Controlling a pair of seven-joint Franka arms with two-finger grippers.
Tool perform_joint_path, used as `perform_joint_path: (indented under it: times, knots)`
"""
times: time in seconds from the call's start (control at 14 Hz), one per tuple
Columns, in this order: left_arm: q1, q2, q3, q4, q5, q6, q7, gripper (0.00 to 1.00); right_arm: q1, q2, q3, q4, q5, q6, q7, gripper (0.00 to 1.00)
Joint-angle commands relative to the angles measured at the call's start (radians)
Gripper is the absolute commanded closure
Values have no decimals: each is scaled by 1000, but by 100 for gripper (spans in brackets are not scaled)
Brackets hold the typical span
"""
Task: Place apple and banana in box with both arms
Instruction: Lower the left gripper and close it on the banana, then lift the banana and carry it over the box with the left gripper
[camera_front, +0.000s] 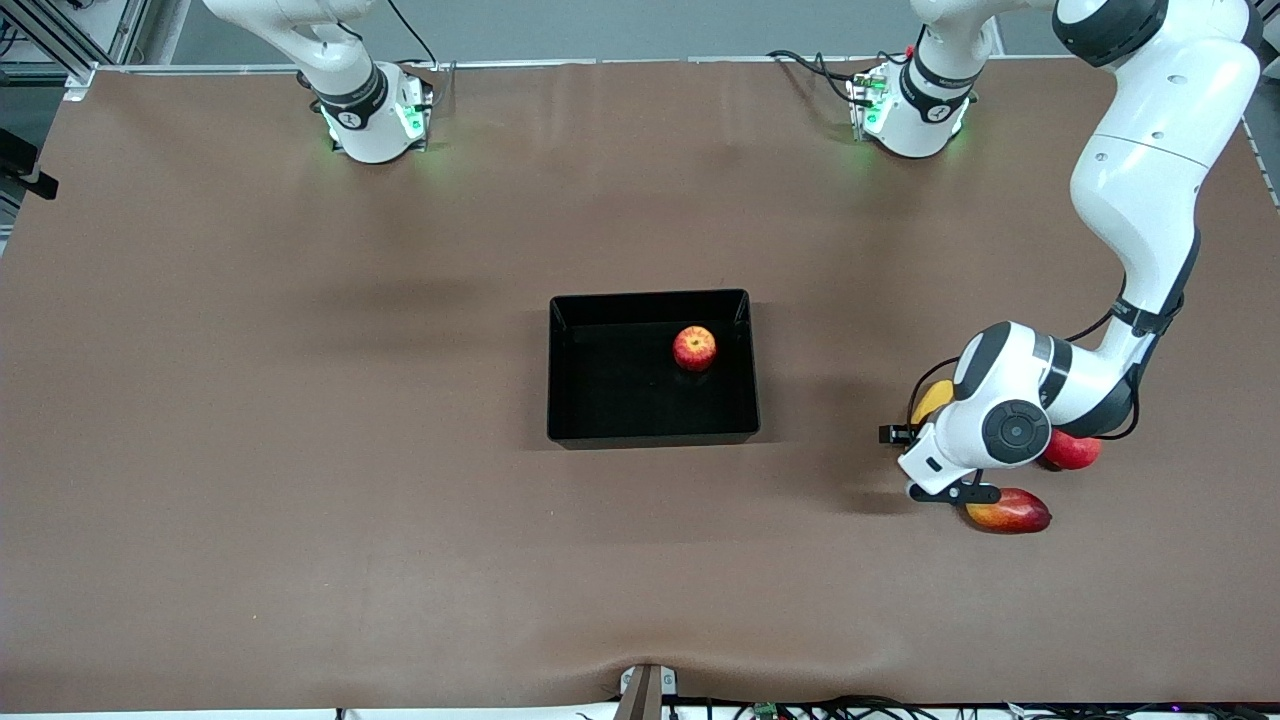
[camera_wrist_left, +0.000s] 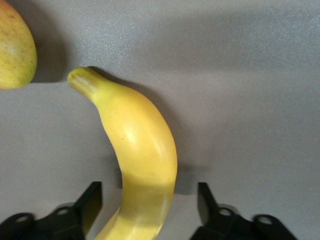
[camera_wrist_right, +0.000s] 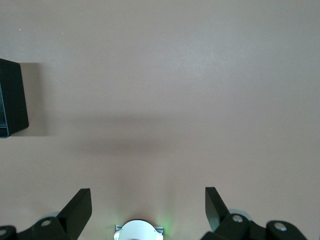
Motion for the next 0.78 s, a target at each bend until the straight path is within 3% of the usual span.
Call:
perform_joint_path:
  times: [0.0, 0.28, 0.5, 0.71]
  knots:
    - [12, -42, -12, -22, 21, -14, -5, 100, -20, 6, 10, 18, -10, -15, -18, 0]
    - [10, -104, -46, -13, 6, -70, -20, 100, -20, 6, 10, 18, -9, -13, -18, 0]
    - [7, -146, -111, 1, 4, -130, -60, 100, -20, 6, 10, 18, -9, -13, -18, 0]
    - [-7, -168, -183, 85, -4, -219, -120, 100, -20, 6, 10, 18, -9, -13, -18, 0]
